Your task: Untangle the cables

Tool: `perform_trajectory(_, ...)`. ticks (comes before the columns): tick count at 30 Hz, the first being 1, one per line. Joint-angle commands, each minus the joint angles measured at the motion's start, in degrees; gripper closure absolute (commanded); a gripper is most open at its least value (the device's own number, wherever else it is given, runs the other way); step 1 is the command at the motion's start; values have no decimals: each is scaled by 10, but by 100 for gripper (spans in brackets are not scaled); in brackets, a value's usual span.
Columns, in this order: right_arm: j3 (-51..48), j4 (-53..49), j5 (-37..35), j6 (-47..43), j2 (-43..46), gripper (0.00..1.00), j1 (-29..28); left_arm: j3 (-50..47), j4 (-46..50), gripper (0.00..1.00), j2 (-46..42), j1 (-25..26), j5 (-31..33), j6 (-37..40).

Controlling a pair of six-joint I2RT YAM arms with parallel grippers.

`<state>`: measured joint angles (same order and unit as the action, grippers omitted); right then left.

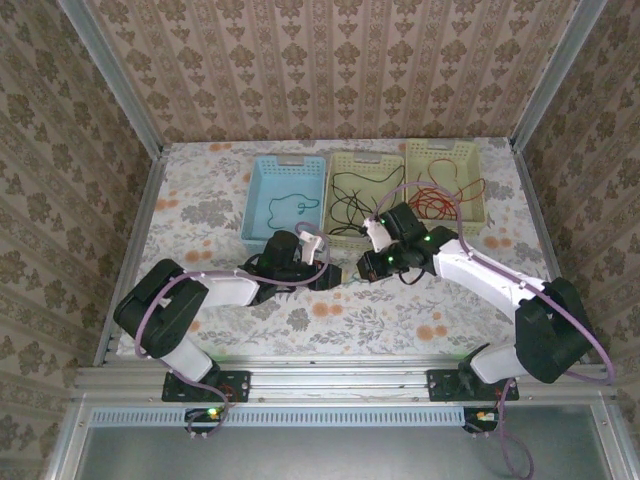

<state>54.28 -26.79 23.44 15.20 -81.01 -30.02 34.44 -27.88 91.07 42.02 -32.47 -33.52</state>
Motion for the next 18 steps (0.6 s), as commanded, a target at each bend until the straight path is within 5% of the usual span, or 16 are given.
perform_trajectory(1, 8, 24, 25, 11, 9, 100, 1, 14, 16, 89, 4, 3, 3, 8)
perform_trajectory(4, 7, 23, 28, 11, 10, 100, 1, 10, 20, 100, -2, 3, 23, 12)
perform_trajectory(7, 6, 20, 14, 17, 10, 97, 6, -1, 28, 100, -19, 3, 48, 17)
perform_trajectory(8, 4, 19, 8, 21, 10, 93, 11, -6, 31, 100, -24, 2, 56, 19)
perform_trajectory(11, -12, 29, -1, 42, 23, 59, 36, -13, 76, 100, -41, 2, 89, 29)
perform_trajectory(18, -53, 53, -3, 72, 47, 49, 89, -24, 179, 100, -56, 6, 157, 62)
